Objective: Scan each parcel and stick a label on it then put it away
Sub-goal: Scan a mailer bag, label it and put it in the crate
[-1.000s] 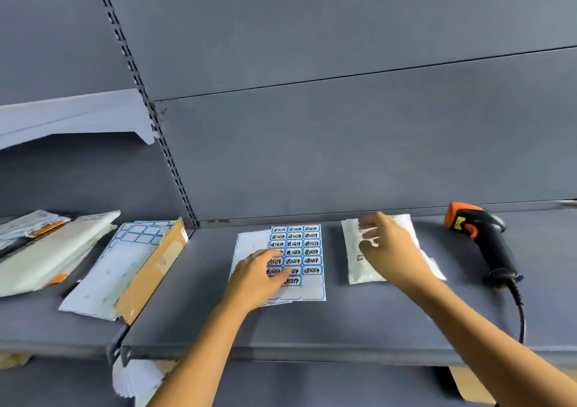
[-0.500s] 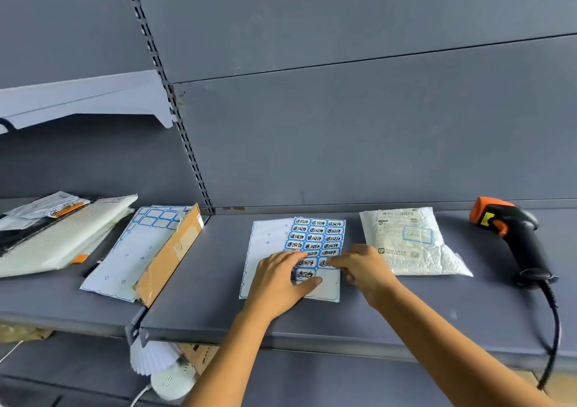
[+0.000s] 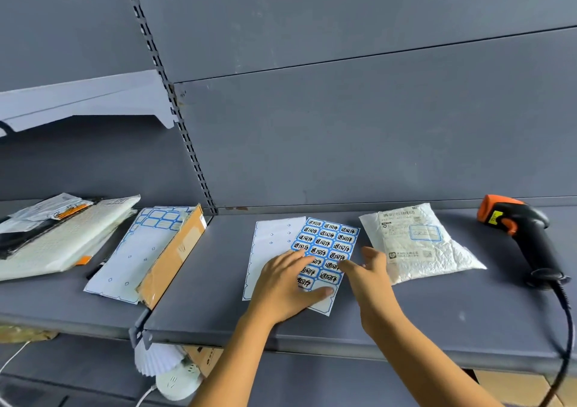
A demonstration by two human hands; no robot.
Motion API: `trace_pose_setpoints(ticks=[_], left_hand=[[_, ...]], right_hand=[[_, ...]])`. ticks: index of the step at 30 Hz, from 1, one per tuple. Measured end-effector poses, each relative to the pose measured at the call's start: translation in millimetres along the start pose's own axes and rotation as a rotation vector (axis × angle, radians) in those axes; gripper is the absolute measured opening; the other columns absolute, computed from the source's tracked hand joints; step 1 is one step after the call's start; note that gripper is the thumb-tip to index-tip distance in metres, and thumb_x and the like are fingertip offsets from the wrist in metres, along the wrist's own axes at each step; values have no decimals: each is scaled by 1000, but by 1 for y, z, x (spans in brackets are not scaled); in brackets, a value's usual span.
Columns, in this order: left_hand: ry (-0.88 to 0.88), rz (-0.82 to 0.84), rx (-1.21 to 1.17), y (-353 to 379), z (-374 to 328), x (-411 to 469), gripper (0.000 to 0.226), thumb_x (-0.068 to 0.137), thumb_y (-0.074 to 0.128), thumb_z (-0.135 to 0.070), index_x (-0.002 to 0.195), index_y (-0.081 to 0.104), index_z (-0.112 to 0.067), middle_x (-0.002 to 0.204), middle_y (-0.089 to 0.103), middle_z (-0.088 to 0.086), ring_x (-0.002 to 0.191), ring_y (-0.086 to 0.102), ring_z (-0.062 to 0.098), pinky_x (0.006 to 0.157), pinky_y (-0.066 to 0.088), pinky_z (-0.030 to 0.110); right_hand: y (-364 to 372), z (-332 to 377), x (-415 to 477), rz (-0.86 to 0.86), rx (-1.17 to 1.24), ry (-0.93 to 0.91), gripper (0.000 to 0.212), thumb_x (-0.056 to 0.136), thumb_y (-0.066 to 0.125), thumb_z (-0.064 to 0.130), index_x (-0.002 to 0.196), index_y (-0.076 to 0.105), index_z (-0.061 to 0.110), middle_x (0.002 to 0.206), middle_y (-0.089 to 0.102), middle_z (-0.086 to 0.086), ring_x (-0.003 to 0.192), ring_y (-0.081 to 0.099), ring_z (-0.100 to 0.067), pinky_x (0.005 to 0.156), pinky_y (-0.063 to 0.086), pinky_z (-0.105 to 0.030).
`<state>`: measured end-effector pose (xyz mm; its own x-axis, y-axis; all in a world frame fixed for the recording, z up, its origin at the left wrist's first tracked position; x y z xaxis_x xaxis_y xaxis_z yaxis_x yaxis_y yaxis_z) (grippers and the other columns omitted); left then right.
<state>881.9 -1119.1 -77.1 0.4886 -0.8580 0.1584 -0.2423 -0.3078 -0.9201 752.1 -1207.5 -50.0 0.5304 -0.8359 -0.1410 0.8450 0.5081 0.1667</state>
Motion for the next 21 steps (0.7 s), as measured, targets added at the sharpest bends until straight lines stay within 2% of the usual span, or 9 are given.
trace_pose_setpoints(ticks=[2,5,8,10,11,12,14,17,21], left_hand=[[10,3,53,1,0,2,93,63,35,-83,143,34,-36,151,29,-15,139,22,5,114,16,25],[23,-16,54,-1,-2,3,80,76,47,-72,145,32,-34,149,33,-15,135,26,7,111,20,24],[19,-33,39,-3,-3,1,82,73,41,-76,143,35,-34,145,41,-14,131,33,9,107,25,23],[35,-72,28,-3,-6,-1,86,68,32,-80,140,41,-34,138,49,-14,126,39,9,102,30,21],[49,-98,22,-3,-7,-2,83,69,33,-78,138,44,-34,135,53,-14,123,42,10,99,32,21],[54,-126,10,-3,-8,-3,77,72,39,-75,136,48,-33,130,57,-13,119,45,10,95,34,20],[38,-190,-42,-7,-11,-5,58,80,57,-61,130,55,-31,120,63,-11,111,51,13,87,40,22],[-80,-209,-187,-11,-9,-5,46,82,63,-54,123,61,-31,110,67,-7,104,56,13,85,47,28],[-235,-240,-553,-9,-9,-2,27,86,65,-39,110,68,-27,105,69,-13,99,63,4,88,51,29]], right_hand=[[2,4,-5,66,64,23,25,89,51,-8,94,42,14,89,52,4,73,52,-2,48,41,-5],[5,8,-1,73,95,76,26,89,47,-9,84,43,17,87,60,-3,78,62,-20,75,52,-30],[4,12,3,69,104,82,29,88,44,-11,73,50,14,73,65,-3,78,60,-26,83,48,-43],[2,7,9,70,105,97,28,85,46,-10,68,56,10,68,67,-5,72,57,-26,76,45,-39],[-1,2,13,64,94,119,19,83,49,-6,72,57,7,75,67,-10,72,58,-25,75,45,-37],[-3,-1,16,47,93,142,7,80,53,-2,79,56,4,86,66,-15,77,61,-26,75,49,-36],[-8,-7,22,33,124,156,8,79,56,-1,80,49,3,95,61,-19,81,62,-26,70,51,-31],[-10,-11,22,81,86,129,25,82,59,-2,70,43,13,84,55,-14,73,48,-21,61,36,-26],[-3,-8,14,302,-46,73,16,84,64,0,90,63,15,78,65,-1,63,54,-6,55,35,-17]])
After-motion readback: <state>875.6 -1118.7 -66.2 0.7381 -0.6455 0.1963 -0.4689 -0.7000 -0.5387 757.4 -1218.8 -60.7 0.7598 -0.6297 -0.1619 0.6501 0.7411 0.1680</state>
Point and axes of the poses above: each hand's wrist, its own x-axis towards the middle knuckle, its own y-axis out of the palm, z = x × y, the point moved 2 cm from there along x, towards the middle knuckle
